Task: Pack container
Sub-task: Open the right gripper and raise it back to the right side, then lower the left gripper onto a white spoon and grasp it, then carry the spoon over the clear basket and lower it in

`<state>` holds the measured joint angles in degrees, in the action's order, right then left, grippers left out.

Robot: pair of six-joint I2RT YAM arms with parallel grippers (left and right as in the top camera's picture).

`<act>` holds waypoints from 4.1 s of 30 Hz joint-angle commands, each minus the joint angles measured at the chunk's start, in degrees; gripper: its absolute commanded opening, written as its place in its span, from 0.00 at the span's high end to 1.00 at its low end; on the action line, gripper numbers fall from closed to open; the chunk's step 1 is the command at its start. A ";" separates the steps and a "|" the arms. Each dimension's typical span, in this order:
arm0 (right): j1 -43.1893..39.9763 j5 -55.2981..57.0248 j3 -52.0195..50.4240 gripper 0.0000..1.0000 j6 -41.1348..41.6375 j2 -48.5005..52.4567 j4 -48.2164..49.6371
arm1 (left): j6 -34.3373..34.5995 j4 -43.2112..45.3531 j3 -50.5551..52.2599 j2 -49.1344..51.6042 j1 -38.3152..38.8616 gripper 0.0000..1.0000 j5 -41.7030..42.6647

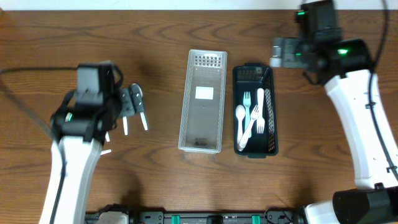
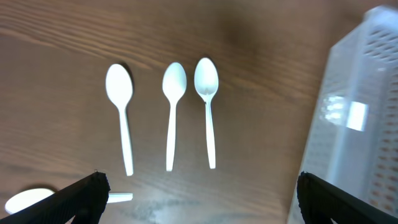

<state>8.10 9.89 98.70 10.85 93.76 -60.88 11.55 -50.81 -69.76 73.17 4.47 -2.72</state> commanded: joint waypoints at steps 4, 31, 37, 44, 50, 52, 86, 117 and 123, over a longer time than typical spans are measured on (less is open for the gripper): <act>-7.41 -2.45 -2.86 0.01 -4.28 2.27 -3.23 | 0.37 7.85 -0.31 17.90 -0.55 0.02 3.10; -9.68 -3.26 -4.72 0.02 -4.26 2.27 -4.28 | 7.21 16.76 -0.22 41.77 -1.62 0.02 7.69; -9.68 -3.26 -4.72 0.03 -4.26 2.27 -4.31 | 7.21 15.67 -0.22 41.48 -1.62 0.02 7.69; -9.68 -3.26 -4.72 0.03 -4.26 2.27 -4.72 | 7.23 15.74 -0.24 41.22 -1.62 0.18 7.65; -9.68 -3.26 -4.72 0.04 -4.26 2.27 -4.76 | 7.21 15.32 -0.24 41.22 -1.62 0.50 7.65; -9.68 -3.26 -4.72 0.04 -4.26 2.27 -4.81 | 7.19 14.95 -0.22 41.22 -1.62 0.59 7.65; -9.70 -2.60 -4.72 0.04 -4.26 2.27 -4.59 | 7.19 13.81 -0.24 41.22 -1.62 0.94 7.65; -9.70 -2.62 -4.72 0.04 -4.07 2.27 -3.06 | 3.78 5.22 -11.23 27.54 29.92 0.94 -6.54; -9.68 -2.64 -4.72 0.04 -4.04 2.27 -3.28 | 3.74 5.44 -11.23 33.97 31.15 0.94 -5.75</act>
<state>-1.43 7.05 94.30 7.14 96.07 -64.07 15.00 -45.12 -81.06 106.98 35.46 -7.75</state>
